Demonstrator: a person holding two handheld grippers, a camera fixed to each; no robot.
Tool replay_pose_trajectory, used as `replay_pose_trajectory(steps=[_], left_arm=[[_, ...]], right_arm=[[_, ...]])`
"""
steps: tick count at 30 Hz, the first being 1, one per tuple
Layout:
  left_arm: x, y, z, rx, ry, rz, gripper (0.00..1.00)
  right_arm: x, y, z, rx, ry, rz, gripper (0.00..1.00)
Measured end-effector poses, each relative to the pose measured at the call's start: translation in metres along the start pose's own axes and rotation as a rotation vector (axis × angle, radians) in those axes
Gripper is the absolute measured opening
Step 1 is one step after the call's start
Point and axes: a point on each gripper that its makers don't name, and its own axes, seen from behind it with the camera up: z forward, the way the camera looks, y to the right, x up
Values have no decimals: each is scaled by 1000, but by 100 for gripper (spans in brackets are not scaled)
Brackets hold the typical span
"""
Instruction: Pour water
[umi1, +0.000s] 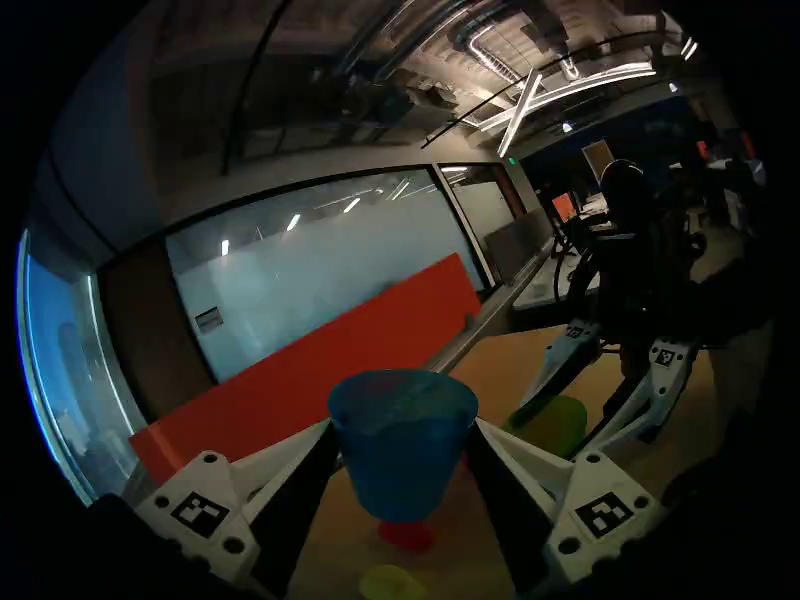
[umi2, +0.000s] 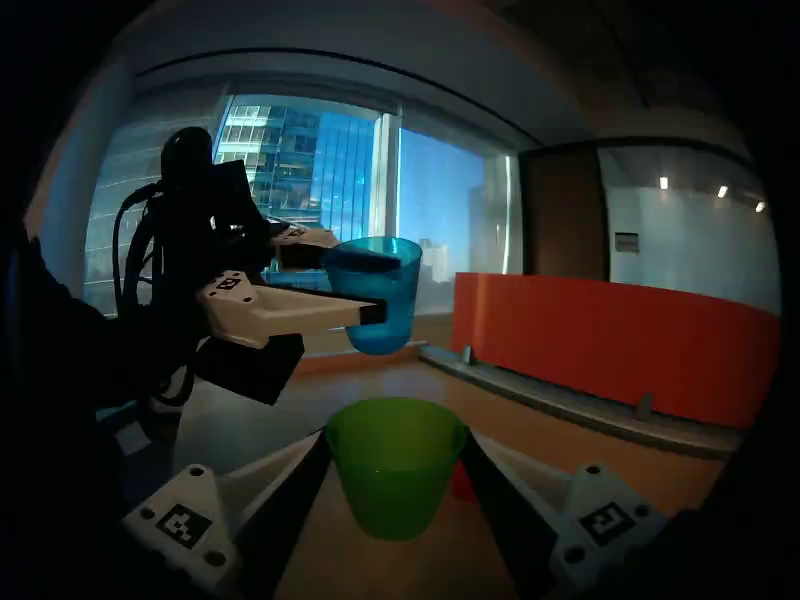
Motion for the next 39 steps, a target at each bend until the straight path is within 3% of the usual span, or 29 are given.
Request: replay_pose_trajectory(steps=[12, 39], left_arm=[[9, 0, 1, 16, -12, 134, 84], [31, 9, 5, 19, -19, 326, 84]], right_arm=[[2, -7, 5, 18, -3, -15, 92], [4, -15, 9, 37, -2, -23, 92]])
